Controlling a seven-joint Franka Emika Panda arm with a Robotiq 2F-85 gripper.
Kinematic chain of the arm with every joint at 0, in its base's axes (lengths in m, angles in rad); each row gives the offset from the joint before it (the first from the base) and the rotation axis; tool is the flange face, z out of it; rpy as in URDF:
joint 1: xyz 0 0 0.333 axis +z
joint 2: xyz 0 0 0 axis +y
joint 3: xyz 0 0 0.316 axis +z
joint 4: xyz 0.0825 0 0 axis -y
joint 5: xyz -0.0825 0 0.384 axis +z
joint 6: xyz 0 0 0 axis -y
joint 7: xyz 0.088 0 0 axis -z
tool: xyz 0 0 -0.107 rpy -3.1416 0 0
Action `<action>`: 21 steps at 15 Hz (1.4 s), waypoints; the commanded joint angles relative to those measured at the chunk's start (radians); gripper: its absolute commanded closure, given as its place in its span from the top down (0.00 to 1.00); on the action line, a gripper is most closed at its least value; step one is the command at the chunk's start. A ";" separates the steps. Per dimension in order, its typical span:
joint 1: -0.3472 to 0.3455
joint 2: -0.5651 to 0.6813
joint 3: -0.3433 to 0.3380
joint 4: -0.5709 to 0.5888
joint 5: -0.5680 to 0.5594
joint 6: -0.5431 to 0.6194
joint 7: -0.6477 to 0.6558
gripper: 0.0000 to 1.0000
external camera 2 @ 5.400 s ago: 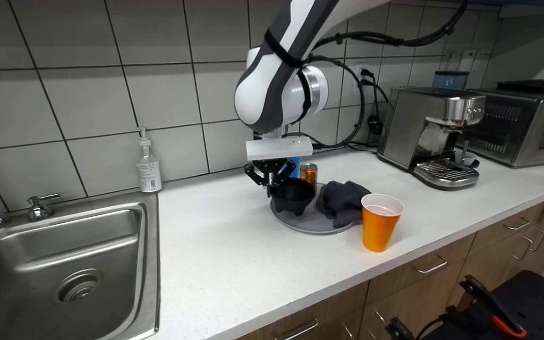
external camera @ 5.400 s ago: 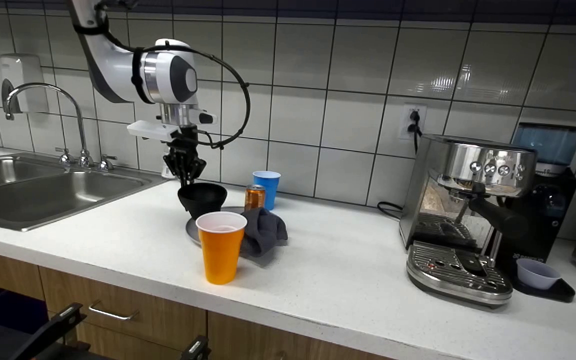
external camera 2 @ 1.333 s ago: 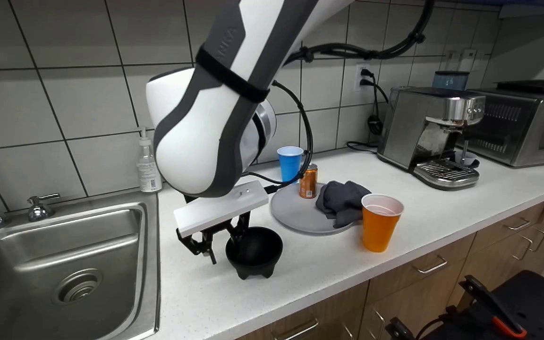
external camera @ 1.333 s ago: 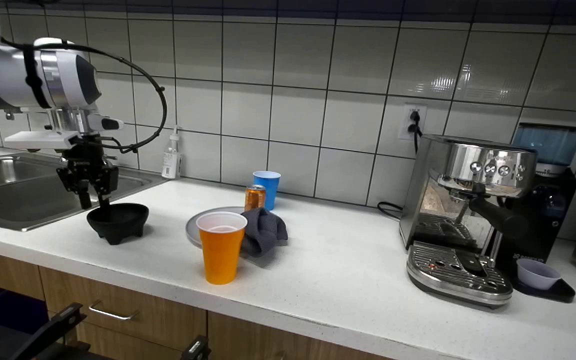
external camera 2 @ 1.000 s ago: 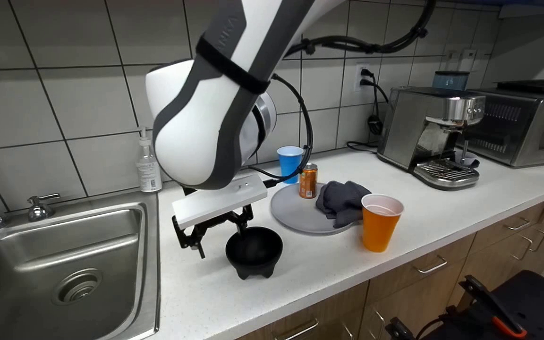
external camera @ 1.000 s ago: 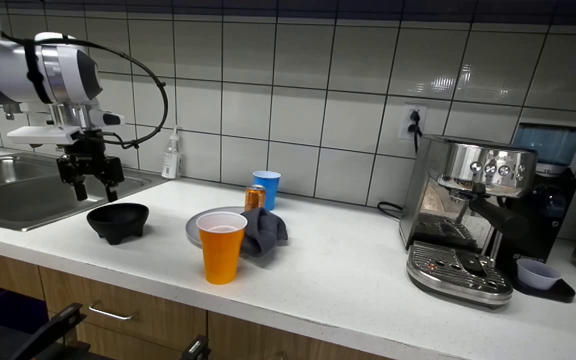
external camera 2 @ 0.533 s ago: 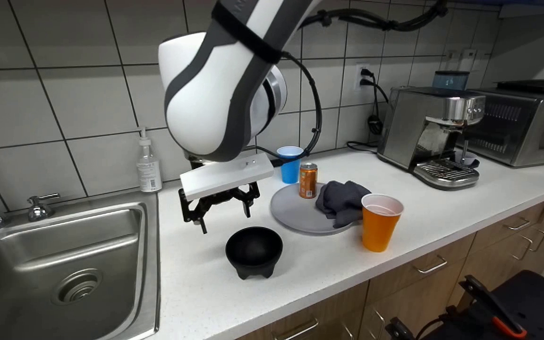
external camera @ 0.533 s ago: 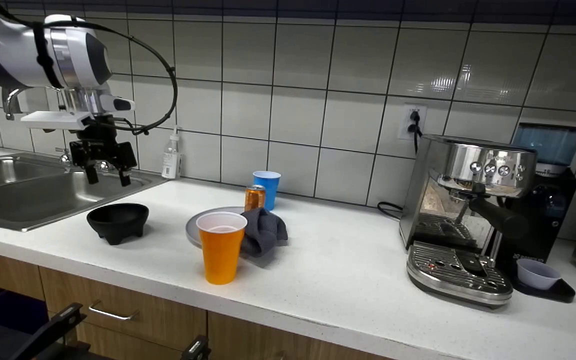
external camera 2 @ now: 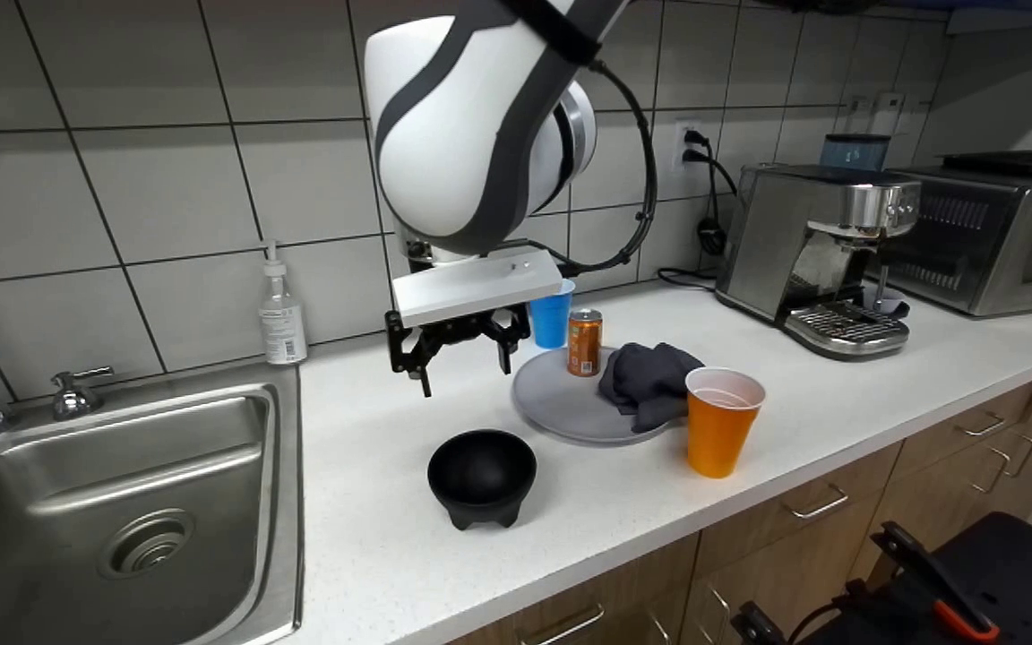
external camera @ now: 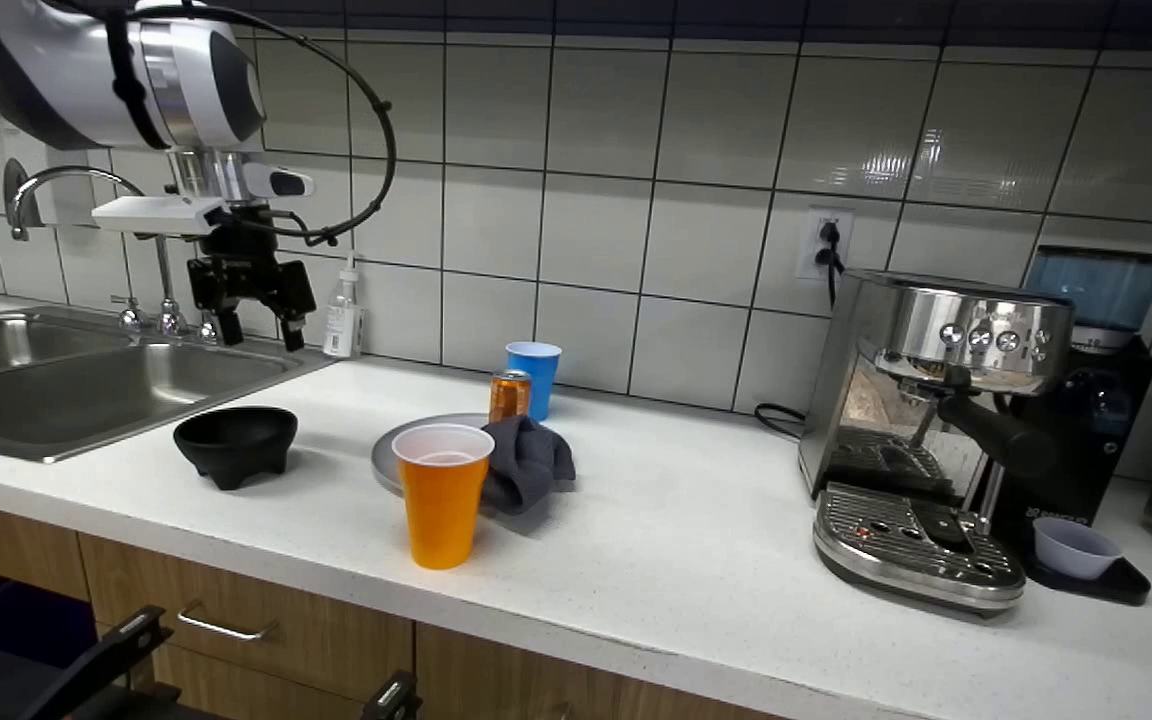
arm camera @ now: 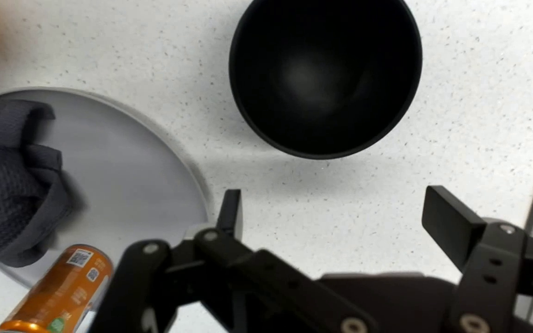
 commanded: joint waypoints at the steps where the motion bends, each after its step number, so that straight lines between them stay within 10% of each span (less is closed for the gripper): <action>1: -0.051 -0.085 0.003 -0.061 0.003 -0.019 -0.031 1.00; 21: -0.258 -0.090 -0.099 -0.064 0.004 -0.018 -0.166 1.00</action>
